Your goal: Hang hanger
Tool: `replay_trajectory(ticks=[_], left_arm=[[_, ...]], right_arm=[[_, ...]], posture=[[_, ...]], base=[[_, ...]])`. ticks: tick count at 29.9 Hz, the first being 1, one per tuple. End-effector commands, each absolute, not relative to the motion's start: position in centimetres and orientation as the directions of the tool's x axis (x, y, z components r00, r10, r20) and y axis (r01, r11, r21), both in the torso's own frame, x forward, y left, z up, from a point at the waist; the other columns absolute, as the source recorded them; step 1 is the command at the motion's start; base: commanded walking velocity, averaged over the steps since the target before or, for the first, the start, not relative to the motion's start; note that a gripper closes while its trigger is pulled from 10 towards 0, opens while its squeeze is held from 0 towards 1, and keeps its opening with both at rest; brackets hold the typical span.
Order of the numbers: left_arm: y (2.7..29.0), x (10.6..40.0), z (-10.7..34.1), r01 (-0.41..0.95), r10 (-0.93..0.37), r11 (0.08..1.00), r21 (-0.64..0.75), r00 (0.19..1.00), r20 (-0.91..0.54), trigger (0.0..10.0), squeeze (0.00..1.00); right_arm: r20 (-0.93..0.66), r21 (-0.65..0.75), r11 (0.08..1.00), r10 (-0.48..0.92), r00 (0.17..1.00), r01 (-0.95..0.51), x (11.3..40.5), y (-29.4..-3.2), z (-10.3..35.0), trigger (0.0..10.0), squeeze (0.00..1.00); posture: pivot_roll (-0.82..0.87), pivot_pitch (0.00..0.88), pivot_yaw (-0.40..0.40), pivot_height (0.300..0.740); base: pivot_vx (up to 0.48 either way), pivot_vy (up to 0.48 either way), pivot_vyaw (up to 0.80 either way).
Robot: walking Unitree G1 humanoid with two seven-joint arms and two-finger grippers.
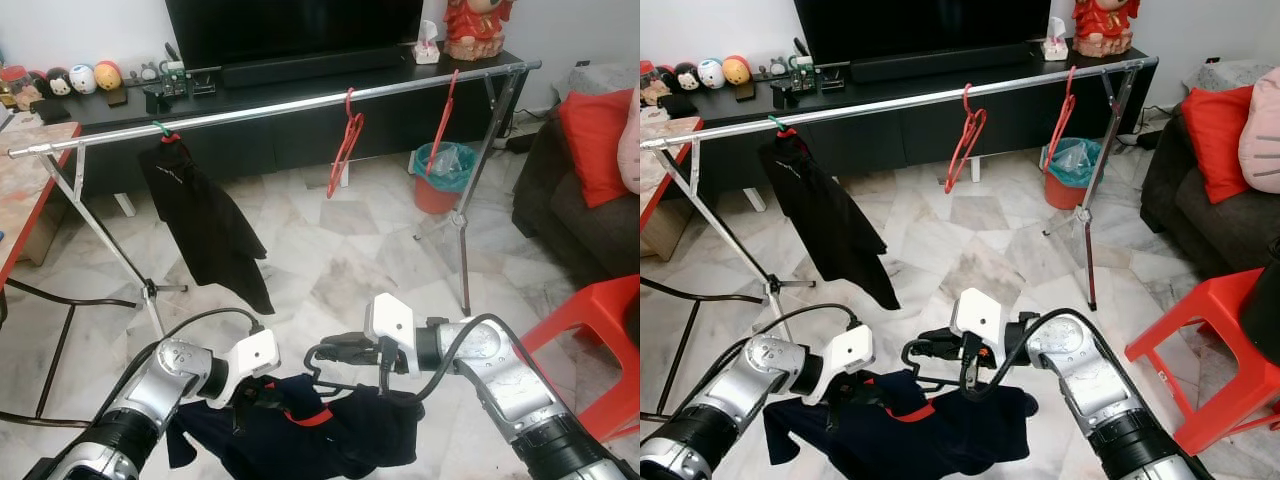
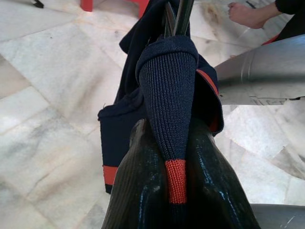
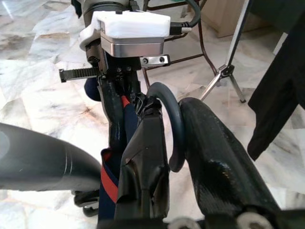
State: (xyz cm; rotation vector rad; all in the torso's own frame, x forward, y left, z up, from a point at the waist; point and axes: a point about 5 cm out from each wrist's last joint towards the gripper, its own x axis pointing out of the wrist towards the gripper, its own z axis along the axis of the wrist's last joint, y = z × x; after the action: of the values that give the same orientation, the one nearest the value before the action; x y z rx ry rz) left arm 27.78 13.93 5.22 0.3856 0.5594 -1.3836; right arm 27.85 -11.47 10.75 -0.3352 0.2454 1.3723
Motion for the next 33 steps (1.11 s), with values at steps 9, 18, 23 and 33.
replay_trajectory(ticks=[9, 18, 23, 33], left_arm=[[13.9, 28.1, 5.8, 0.987, -0.824, 0.156, -0.044, 0.105, -0.557, 0.0, 0.0], [13.9, 28.2, 6.0, 0.986, -0.833, 0.164, -0.04, 0.117, -0.541, 0.0, 0.0], [14.1, 28.3, 6.1, 0.986, -0.834, 0.163, -0.038, 0.117, -0.539, 0.0, 0.0], [14.5, 28.1, 6.1, 0.985, -0.833, 0.164, -0.044, 0.114, -0.541, 0.0, 0.0]], right_arm=[[-0.367, 0.012, 0.021, 0.93, 0.015, -1.0, 25.5, -12.2, 10.2, 10.0, 1.0], [-0.341, 0.127, 0.062, 0.94, 0.015, -0.99, 23.7, -15.2, 9.4, 10.0, 1.0], [-0.362, 0.15, 0.164, 0.927, 0.1, -0.975, 23.5, -17.3, 8.5, 10.0, 1.0], [-0.368, 0.179, 0.304, 0.903, 0.223, -0.936, 23.0, -20.0, 7.5, 10.0, 0.0]], posture=[[-0.01, 0.032, 0.058, 0.74], [-0.02, 0.03, 0.053, 0.74], [-0.02, 0.029, 0.055, 0.74], [-0.02, 0.028, 0.055, 0.74]], base=[[0.0, 0.0, 0.0], [0.0, 0.0, 0.0], [0.0, 0.0, 0.0], [0.0, 0.0, 0.0]])
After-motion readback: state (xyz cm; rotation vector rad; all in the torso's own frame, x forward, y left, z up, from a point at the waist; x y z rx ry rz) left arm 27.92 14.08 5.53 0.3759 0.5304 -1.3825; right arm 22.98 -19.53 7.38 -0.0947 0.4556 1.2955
